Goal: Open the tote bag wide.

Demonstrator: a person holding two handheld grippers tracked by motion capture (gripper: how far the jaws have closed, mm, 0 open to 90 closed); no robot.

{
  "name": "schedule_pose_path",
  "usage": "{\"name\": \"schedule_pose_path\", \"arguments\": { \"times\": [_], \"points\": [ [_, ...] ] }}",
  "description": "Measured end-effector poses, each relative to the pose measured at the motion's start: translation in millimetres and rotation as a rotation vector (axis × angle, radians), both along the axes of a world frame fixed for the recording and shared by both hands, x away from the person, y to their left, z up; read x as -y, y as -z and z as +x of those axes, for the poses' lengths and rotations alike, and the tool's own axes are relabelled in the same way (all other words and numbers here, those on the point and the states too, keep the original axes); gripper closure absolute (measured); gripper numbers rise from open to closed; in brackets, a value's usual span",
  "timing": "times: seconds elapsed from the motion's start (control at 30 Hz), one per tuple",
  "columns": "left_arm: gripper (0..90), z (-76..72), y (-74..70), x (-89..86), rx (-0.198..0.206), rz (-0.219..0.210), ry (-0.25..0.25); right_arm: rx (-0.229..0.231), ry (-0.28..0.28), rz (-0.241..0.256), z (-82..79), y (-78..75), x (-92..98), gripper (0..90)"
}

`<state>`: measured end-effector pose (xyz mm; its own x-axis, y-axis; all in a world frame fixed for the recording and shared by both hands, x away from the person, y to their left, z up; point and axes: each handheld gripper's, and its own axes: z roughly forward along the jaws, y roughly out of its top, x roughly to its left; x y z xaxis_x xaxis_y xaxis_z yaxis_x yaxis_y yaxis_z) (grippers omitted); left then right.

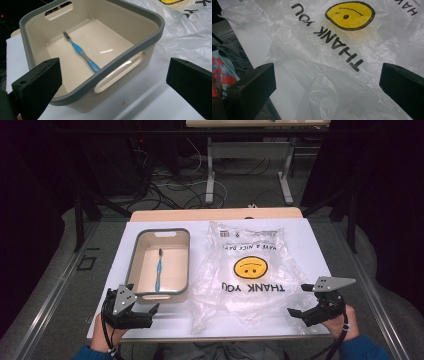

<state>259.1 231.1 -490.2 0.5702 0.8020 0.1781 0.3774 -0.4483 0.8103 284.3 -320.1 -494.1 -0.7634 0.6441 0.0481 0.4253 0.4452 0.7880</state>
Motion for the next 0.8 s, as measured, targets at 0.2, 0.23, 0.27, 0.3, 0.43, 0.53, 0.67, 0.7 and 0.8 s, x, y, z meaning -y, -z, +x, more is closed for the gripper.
{"name": "schedule_pose_path", "arguments": {
  "times": [0.2,0.23,0.27,0.3,0.43,0.53,0.67,0.7,0.8],
  "points": [
    [0.2,-0.2,1.1,0.6,-0.008,0.005,0.001,-0.016,-0.002,0.002,0.0,0.1,-0.6,0.9],
    [0.3,0.0,0.8,0.5,-0.002,0.016,-0.001,-0.010,-0.008,0.002,0.8,0.6,-1.0,1.0],
    [0.3,0.0,0.5,0.6,-0.005,0.023,-0.001,-0.010,-0.015,-0.006,1.9,1.0,-0.8,1.0],
    [0.3,-0.1,1.3,1.6,-0.013,0.018,-0.001,-0.025,-0.014,-0.004,1.6,1.1,-1.0,1.0],
    [0.4,-1.1,0.3,4.5,-0.012,0.031,0.000,-0.027,-0.004,-0.007,2.8,2.2,-2.0,1.1],
    [0.4,-2.0,-1.5,8.9,-0.016,0.032,0.000,-0.028,-0.005,-0.010,3.5,2.0,-2.0,1.1],
    [0.3,-1.6,-0.9,16.3,-0.025,0.027,0.006,-0.042,-0.003,-0.012,3.8,0.8,-2.1,1.5],
    [0.4,-0.6,-1.1,17.7,-0.023,0.037,0.010,-0.040,-0.006,-0.016,4.6,0.5,-2.5,1.6],
    [0.4,0.3,-0.4,22.0,-0.033,0.024,0.017,-0.044,-0.002,-0.007,6.6,0.7,-4.0,1.6]
  ]
}}
